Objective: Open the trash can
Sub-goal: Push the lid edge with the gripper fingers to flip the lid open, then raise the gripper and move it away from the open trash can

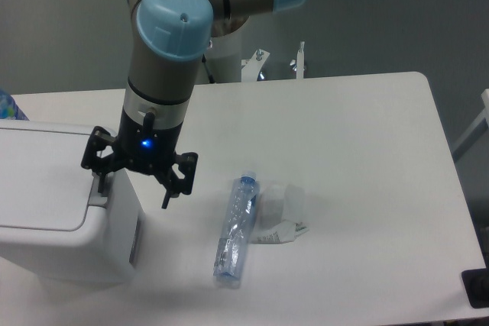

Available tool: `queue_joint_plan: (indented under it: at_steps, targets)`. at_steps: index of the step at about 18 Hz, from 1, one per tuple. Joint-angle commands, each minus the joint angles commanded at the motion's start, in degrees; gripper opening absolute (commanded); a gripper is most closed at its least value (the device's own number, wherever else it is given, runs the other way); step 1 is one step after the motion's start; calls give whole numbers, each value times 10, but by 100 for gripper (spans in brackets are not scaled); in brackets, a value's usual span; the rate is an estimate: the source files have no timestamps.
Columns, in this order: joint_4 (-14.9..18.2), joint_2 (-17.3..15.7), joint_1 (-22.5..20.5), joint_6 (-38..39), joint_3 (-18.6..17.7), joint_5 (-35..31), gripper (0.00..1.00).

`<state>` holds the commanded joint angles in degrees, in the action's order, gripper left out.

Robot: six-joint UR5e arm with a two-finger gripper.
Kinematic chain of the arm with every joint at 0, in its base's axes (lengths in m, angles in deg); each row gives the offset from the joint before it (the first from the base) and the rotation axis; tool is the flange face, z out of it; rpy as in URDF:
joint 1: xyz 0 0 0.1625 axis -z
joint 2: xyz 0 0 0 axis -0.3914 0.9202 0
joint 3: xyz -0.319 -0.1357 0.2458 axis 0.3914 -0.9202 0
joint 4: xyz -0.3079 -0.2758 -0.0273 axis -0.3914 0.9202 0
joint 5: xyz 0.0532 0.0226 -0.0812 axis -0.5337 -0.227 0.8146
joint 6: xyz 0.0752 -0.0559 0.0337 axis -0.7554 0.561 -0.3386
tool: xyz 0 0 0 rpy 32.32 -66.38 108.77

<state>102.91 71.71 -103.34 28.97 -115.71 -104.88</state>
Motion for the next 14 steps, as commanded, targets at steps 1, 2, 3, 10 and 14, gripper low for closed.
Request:
queue_joint_plan:
  at_steps: [1, 2, 3, 10, 14]
  targets:
    - [0, 1, 0, 0, 0, -4, 100]
    - [0, 2, 0, 0, 0, -5, 100]
    - [0, 2, 0, 0, 0, -5, 100]
    - [3, 2, 0, 2, 0, -5, 100]
    - [1, -2, -1, -2, 4, -5, 100]
